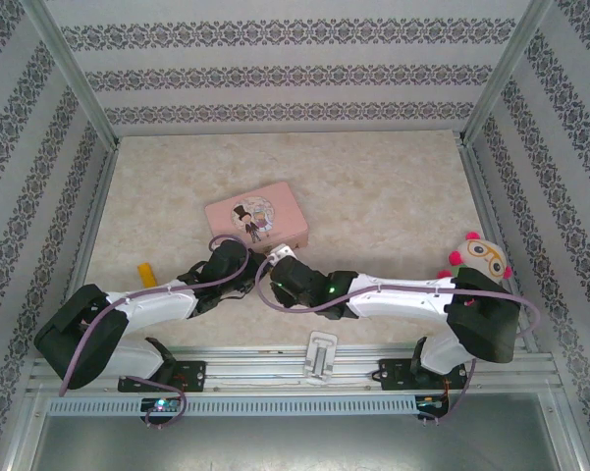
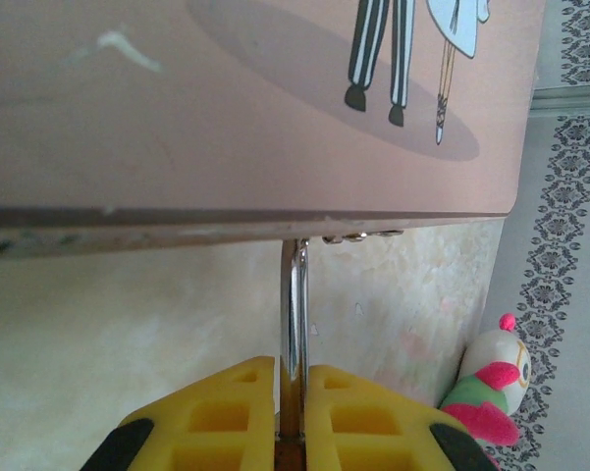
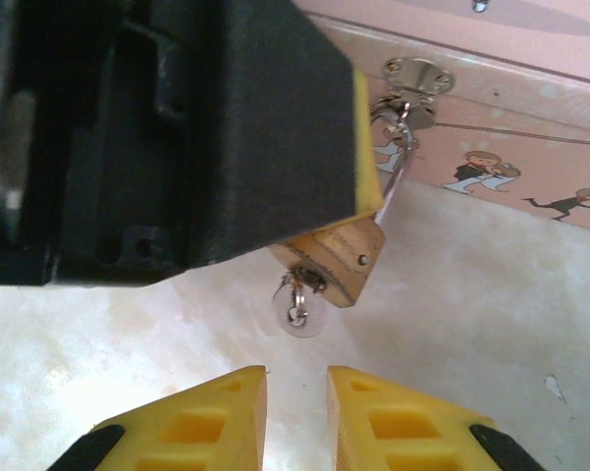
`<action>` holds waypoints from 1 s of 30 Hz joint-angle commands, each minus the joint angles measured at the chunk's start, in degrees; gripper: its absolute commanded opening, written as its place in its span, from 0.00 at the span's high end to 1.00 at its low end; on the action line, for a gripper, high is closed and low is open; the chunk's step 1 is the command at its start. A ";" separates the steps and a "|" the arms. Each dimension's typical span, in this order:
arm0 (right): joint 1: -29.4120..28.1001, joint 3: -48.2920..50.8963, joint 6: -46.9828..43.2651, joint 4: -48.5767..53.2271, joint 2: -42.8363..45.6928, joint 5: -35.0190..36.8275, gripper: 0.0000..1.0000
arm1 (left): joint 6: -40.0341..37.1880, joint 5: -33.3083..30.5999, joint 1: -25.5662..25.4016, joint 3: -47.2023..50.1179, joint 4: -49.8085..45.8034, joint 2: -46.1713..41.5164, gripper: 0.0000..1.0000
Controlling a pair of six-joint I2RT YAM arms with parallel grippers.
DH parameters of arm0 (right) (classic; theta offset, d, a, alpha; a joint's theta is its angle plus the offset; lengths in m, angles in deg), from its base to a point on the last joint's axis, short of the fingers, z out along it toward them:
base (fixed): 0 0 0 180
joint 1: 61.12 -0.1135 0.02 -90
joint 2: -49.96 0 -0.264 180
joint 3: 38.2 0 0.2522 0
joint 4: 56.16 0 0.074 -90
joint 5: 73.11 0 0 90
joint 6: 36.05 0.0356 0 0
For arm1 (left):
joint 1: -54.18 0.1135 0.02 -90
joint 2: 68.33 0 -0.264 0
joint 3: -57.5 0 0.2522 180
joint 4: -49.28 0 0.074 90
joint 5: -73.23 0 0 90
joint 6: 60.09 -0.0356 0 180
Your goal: Unlock the padlock with the key
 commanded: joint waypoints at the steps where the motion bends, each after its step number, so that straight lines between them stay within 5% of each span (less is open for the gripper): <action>1: -0.72 -1.69 -3.03 -1.46 -1.22 1.41 0.76 | 2.43 0.69 1.06 -0.83 -2.94 0.81 1.00; 30: 1.82 -1.58 -7.68 -9.40 -8.95 7.19 0.76 | 4.10 5.28 1.41 -1.27 -0.40 2.85 1.00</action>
